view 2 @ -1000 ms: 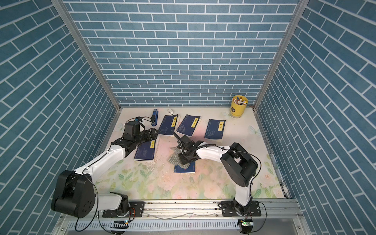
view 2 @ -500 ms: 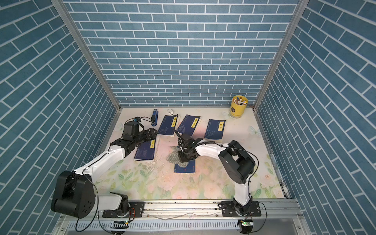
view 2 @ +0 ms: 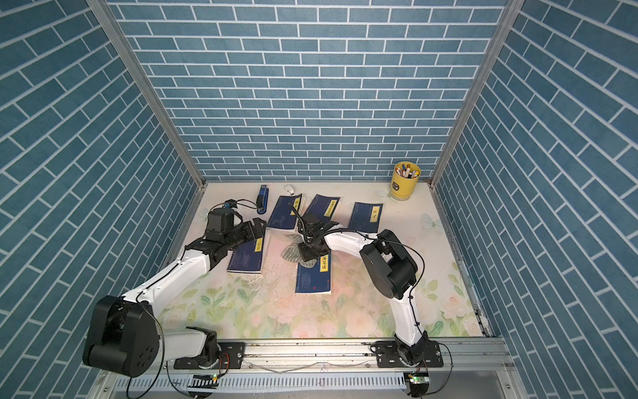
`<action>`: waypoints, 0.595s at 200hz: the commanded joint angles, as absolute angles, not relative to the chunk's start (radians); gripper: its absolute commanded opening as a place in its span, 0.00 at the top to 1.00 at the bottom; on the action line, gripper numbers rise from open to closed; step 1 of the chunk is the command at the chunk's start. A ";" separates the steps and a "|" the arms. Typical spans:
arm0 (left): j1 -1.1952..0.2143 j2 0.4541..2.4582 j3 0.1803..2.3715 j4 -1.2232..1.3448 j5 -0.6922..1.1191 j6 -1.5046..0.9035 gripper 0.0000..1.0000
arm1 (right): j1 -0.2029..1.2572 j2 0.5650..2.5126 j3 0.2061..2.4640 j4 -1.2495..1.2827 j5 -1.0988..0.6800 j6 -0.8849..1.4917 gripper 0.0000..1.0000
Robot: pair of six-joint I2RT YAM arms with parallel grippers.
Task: Wipe the cover of the book
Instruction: Wipe the dirt from the cover of the book.
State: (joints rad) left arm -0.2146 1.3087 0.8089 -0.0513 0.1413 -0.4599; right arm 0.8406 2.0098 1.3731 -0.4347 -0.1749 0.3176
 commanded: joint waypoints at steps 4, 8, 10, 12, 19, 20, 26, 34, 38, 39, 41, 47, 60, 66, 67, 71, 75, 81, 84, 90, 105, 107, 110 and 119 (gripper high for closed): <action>-0.207 1.303 0.791 -0.049 0.108 -0.447 0.02 | 0.921 1.953 1.194 -0.548 -0.175 0.347 1.00; -0.207 1.302 0.789 -0.048 0.102 -0.446 0.01 | 0.931 1.939 1.168 -0.542 -0.180 0.359 1.00; -0.207 1.301 0.787 -0.048 0.100 -0.445 0.01 | 0.937 1.932 1.157 -0.540 -0.181 0.365 1.00; -0.205 1.301 0.786 -0.047 0.098 -0.445 0.01 | 0.941 1.926 1.146 -0.538 -0.185 0.370 1.00; -0.204 1.299 0.784 -0.045 0.094 -0.444 0.00 | 0.958 1.907 1.108 -0.528 -0.195 0.389 1.00; -0.204 1.299 0.784 -0.045 0.094 -0.444 0.00 | 0.961 1.903 1.103 -0.526 -0.196 0.391 1.00; -0.203 1.301 0.784 -0.043 0.093 -0.444 0.00 | 0.972 1.887 1.076 -0.517 -0.201 0.404 1.00; -0.200 1.303 0.786 -0.040 0.092 -0.443 0.00 | 0.984 1.868 1.044 -0.495 -0.208 0.418 1.00; -0.198 1.304 0.787 -0.038 0.091 -0.444 0.00 | 0.987 1.858 1.028 -0.475 -0.211 0.423 1.00; -0.198 1.304 0.788 -0.038 0.091 -0.444 0.00 | 0.988 1.856 1.024 -0.470 -0.211 0.424 1.00; -0.198 1.305 0.788 -0.037 0.093 -0.443 0.00 | 0.988 1.851 1.017 -0.460 -0.214 0.426 1.00; -0.198 1.308 0.792 -0.036 0.094 -0.443 0.00 | 0.988 1.840 0.999 -0.430 -0.220 0.429 1.00; -0.196 1.314 0.799 -0.031 0.097 -0.443 0.00 | 0.980 1.837 1.007 -0.404 -0.209 0.417 1.00; -0.196 1.316 0.801 -0.031 0.095 -0.443 0.00 | 0.970 1.848 1.026 -0.408 -0.203 0.405 1.00; -0.196 1.317 0.801 -0.031 0.096 -0.443 0.00 | 0.967 1.851 1.031 -0.408 -0.203 0.403 1.00; -0.196 1.320 0.802 -0.029 0.098 -0.443 0.00 | 0.957 1.863 1.048 -0.411 -0.200 0.394 1.00; -0.196 1.319 0.804 -0.029 0.097 -0.444 0.00 | 0.945 1.877 1.067 -0.412 -0.197 0.386 1.00; -0.196 1.322 0.804 -0.028 0.098 -0.444 0.00 | 0.925 1.901 1.097 -0.414 -0.194 0.373 1.00; -0.196 1.322 0.804 -0.028 0.097 -0.446 0.00 | 0.912 1.914 1.115 -0.414 -0.193 0.368 1.00; -0.196 1.325 0.802 -0.029 0.099 -0.449 0.00 | 0.890 1.943 1.147 -0.414 -0.191 0.360 1.00; -0.196 1.320 0.797 -0.026 0.106 -0.461 0.00 | 0.839 2.013 1.241 -0.425 -0.200 0.336 1.00; -0.196 1.319 0.796 -0.025 0.107 -0.462 0.00 | 0.834 2.022 1.255 -0.429 -0.203 0.332 1.00; -0.196 1.318 0.793 -0.022 0.108 -0.466 0.00 | 0.828 2.034 1.275 -0.438 -0.204 0.325 1.00; -0.196 1.311 0.783 -0.013 0.112 -0.474 0.00 | 0.816 2.070 1.336 -0.463 -0.205 0.303 1.00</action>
State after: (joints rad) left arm -0.2031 1.3090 0.7979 -0.0437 0.1085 -0.4599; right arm 0.8780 1.9366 1.2476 -0.3580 -0.2592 0.3649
